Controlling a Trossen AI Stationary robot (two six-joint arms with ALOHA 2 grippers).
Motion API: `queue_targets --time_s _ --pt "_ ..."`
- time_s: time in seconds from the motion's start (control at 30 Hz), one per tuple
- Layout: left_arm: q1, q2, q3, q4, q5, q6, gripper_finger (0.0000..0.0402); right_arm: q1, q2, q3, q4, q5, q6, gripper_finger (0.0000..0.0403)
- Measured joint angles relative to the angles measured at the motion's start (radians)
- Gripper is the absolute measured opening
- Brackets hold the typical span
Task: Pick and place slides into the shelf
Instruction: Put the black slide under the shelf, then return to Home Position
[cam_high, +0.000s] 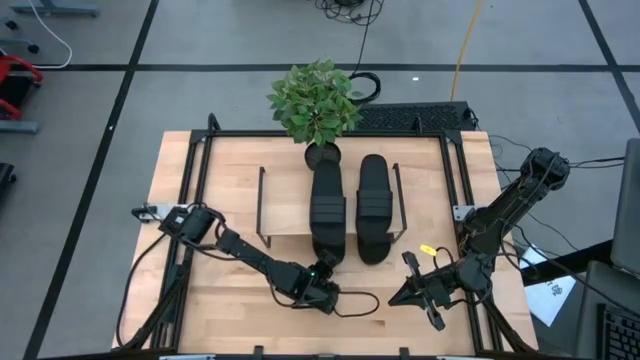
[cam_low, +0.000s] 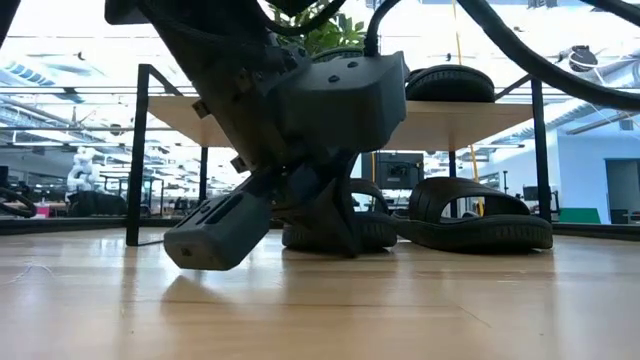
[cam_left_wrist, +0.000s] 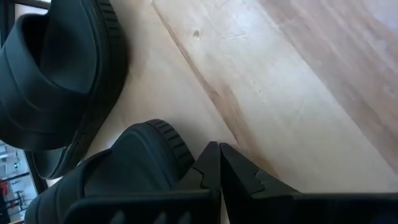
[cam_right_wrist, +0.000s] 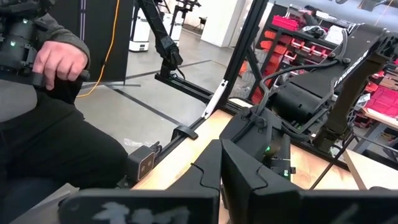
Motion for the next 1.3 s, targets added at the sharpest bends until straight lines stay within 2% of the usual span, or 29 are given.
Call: queue_targets --time_s 0.27,0.4,0.57,0.7,0.8,0.93,1.03,1.1,1.23,1.3 --pt "-0.065 0.0 0.008 -0.008 0.003 0.043 0.0 0.0 0.0 0.0 -0.042 0.0 0.025 0.0" --pt "-0.123 -0.024 0.036 -0.015 -0.028 0.054 0.0 0.0 0.01 0.0 -0.047 -0.003 0.027 0.0" --pt "-0.189 -0.127 0.051 0.003 -0.041 0.096 0.0 -0.001 0.033 -0.001 -0.048 -0.005 0.026 0.0" --pt "-0.218 -0.235 0.051 0.012 -0.037 0.116 0.0 -0.01 0.038 -0.001 -0.006 -0.047 -0.017 0.0" --pt "-0.21 -0.313 0.045 0.023 0.002 0.13 0.0 -0.027 0.038 -0.001 0.059 -0.087 -0.058 0.0" --pt "-0.143 -0.39 0.037 0.056 0.109 0.117 0.0 -0.071 0.021 -0.001 0.086 -0.169 -0.121 0.0" --pt "-0.083 -0.438 0.035 0.039 0.154 0.058 0.0 -0.116 -0.026 -0.001 0.079 -0.166 -0.127 0.0" --pt "-0.048 -0.472 0.035 0.018 0.151 0.032 0.0 -0.137 -0.079 -0.001 0.044 -0.104 -0.129 0.0" --pt "-0.009 -0.559 0.035 -0.103 0.146 0.035 0.0 -0.164 -0.26 -0.001 -0.13 0.0 -0.146 0.0" --pt "-0.012 -0.616 0.026 -0.168 0.146 0.038 0.0 -0.178 -0.369 0.0 -0.231 0.0 -0.125 0.0"
